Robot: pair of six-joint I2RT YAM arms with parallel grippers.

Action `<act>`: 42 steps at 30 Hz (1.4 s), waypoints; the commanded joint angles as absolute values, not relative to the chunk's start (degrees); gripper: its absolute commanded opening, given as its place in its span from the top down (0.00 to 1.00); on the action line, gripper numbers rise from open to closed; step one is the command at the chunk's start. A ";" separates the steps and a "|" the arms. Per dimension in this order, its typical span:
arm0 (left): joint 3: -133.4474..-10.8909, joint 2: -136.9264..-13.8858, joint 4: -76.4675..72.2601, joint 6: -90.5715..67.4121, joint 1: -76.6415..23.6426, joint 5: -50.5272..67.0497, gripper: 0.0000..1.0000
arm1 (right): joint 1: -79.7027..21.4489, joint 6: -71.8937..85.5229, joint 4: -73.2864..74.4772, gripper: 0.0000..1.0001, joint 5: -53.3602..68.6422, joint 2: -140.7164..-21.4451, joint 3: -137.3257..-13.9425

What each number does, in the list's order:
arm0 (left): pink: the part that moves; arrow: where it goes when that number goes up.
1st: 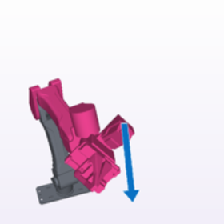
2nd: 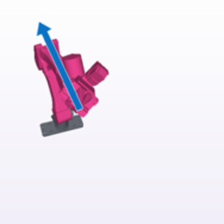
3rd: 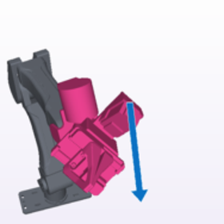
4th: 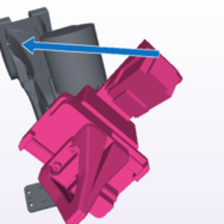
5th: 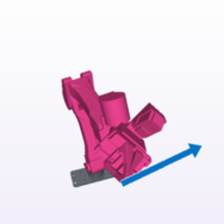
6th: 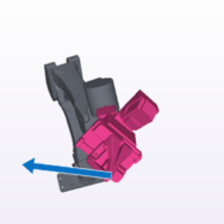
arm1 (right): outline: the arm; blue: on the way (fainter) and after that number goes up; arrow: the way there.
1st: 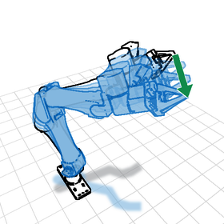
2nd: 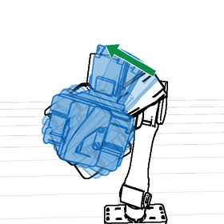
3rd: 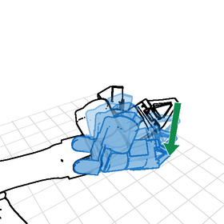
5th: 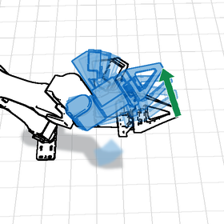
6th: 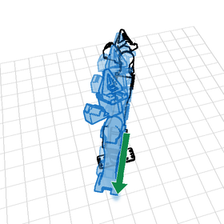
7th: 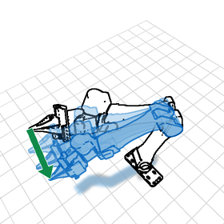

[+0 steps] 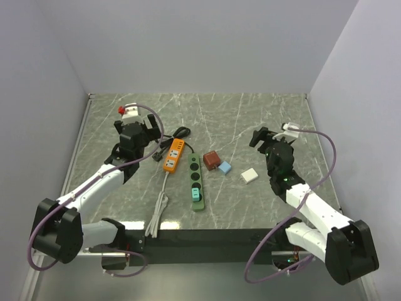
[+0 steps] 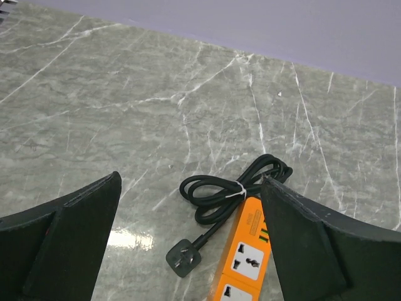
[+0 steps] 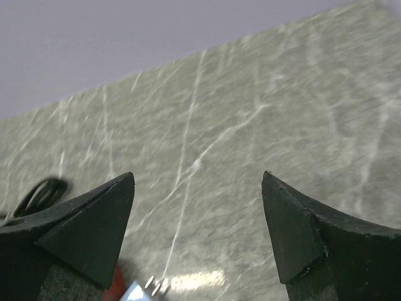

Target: Insert the plug

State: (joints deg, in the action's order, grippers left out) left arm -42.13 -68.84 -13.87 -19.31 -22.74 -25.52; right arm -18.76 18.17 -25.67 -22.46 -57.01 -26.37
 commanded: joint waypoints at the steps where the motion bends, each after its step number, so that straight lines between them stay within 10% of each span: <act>1: -44.65 -68.73 -14.15 -19.16 -22.76 -25.05 0.01 | -20.56 17.32 -26.72 0.11 -16.20 -59.32 -29.53; 17: -39.64 -62.23 -18.99 -16.79 -22.06 -4.31 0.00 | -29.17 10.81 -15.40 0.13 4.39 -77.59 -38.05; 42: -41.22 -65.57 -18.10 -16.44 -21.36 -1.32 0.01 | -38.50 6.42 -8.70 0.15 -5.53 -93.34 -50.01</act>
State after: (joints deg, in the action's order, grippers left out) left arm -39.55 -65.06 -17.02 -17.61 -21.56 -2.59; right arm -38.11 7.55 -10.55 -2.26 -93.14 -47.70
